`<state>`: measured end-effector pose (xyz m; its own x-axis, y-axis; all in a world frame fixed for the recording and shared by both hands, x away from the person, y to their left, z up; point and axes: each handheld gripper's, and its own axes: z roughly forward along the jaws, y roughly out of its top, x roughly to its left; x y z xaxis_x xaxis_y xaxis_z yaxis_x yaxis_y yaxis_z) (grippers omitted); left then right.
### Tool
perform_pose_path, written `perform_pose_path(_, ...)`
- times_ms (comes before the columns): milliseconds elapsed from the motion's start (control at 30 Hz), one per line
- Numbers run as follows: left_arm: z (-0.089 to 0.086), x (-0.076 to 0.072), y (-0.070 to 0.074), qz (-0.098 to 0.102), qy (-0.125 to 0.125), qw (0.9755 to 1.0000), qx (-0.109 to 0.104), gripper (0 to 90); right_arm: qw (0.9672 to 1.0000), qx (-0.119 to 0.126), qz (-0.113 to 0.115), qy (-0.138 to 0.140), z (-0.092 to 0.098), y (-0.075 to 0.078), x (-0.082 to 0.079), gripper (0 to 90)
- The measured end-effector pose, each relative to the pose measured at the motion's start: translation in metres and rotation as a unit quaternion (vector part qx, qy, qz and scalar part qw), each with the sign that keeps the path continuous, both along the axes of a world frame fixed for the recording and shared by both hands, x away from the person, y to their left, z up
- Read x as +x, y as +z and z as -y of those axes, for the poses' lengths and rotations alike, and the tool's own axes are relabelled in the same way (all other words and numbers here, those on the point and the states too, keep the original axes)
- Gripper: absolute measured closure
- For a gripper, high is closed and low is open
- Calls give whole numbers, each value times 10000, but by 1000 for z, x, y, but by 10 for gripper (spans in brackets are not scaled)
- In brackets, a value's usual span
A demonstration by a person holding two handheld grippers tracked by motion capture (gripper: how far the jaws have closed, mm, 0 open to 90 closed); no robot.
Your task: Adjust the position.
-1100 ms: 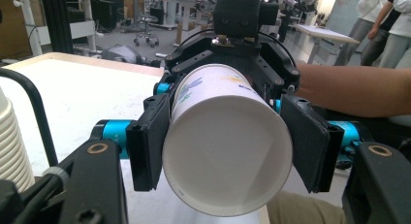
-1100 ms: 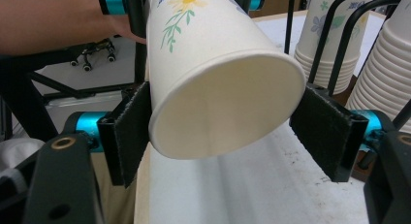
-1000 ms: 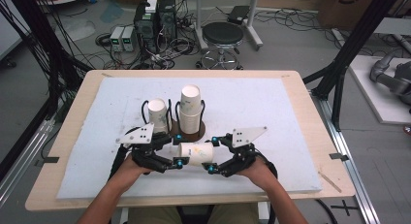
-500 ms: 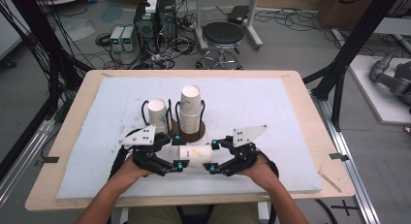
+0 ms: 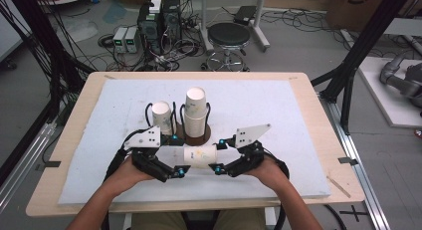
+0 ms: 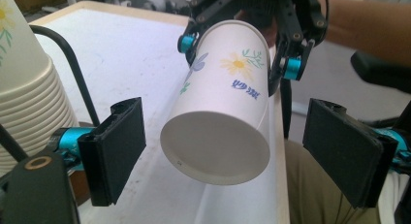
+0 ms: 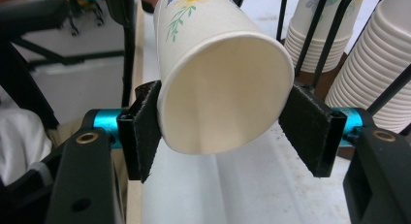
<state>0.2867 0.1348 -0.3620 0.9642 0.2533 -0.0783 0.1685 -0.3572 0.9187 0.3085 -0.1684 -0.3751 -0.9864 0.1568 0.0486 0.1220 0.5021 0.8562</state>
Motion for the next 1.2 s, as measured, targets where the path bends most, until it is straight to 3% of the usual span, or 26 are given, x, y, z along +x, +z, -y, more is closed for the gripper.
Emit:
perform_pose_path(233, 2, 3, 4, -7, -24, 9989, 459, 155, 9987, -481, 154, 42, -12, 12, 3, 345)
perform_pose_path(500, 6, 7, 6, -23, -37, 9961, 884, 160, 9937, -1046, 344, 200, -27, 28, 6, 342)
perform_pose_path(767, 11, 11, 10, -93, -97, 9932, 1159, 177, 9874, -1463, 495, 341, -38, 38, 6, 341)
perform_pose_path(1033, 19, 14, 9, -157, -287, 9877, 1532, 210, 9750, -2068, 638, 509, -55, 48, 4, 339)
perform_pose_path(1200, 23, 15, 9, -208, -361, 9849, 1680, 234, 9646, -2433, 802, 633, -65, 52, 4, 337)
